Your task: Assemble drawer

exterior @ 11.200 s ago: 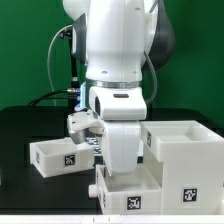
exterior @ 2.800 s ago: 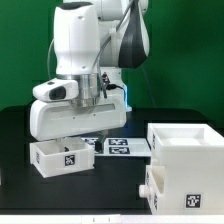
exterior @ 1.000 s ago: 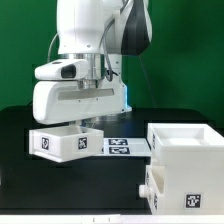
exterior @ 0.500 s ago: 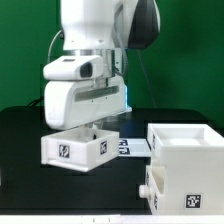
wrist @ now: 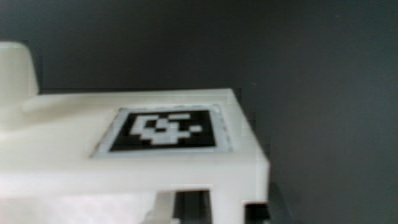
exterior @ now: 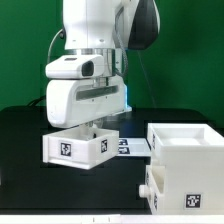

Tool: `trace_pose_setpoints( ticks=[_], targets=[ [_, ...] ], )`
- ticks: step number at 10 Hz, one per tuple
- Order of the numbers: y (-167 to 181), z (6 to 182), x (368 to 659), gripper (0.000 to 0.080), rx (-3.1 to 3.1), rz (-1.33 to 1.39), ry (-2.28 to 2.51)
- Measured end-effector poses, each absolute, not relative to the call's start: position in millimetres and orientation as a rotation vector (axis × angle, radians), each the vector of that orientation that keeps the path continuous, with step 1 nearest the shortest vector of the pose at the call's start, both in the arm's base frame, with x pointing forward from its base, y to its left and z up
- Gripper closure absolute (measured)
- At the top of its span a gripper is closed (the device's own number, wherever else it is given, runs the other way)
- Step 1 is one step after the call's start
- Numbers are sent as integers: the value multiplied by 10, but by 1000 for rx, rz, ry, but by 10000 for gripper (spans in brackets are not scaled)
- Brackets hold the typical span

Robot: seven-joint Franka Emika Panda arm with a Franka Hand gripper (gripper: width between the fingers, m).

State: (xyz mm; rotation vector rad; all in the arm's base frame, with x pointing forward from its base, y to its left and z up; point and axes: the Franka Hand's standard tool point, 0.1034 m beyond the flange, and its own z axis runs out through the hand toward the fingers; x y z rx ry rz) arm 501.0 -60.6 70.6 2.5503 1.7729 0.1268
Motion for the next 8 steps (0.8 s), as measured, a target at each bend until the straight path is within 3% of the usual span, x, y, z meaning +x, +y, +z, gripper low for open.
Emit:
trace_pose_setpoints(
  ticks=[3, 8],
  targets=[
    [-418, 703, 5378, 761, 2428, 28, 1967],
    [-428, 618, 5353, 761, 2316, 14, 2113]
  ],
)
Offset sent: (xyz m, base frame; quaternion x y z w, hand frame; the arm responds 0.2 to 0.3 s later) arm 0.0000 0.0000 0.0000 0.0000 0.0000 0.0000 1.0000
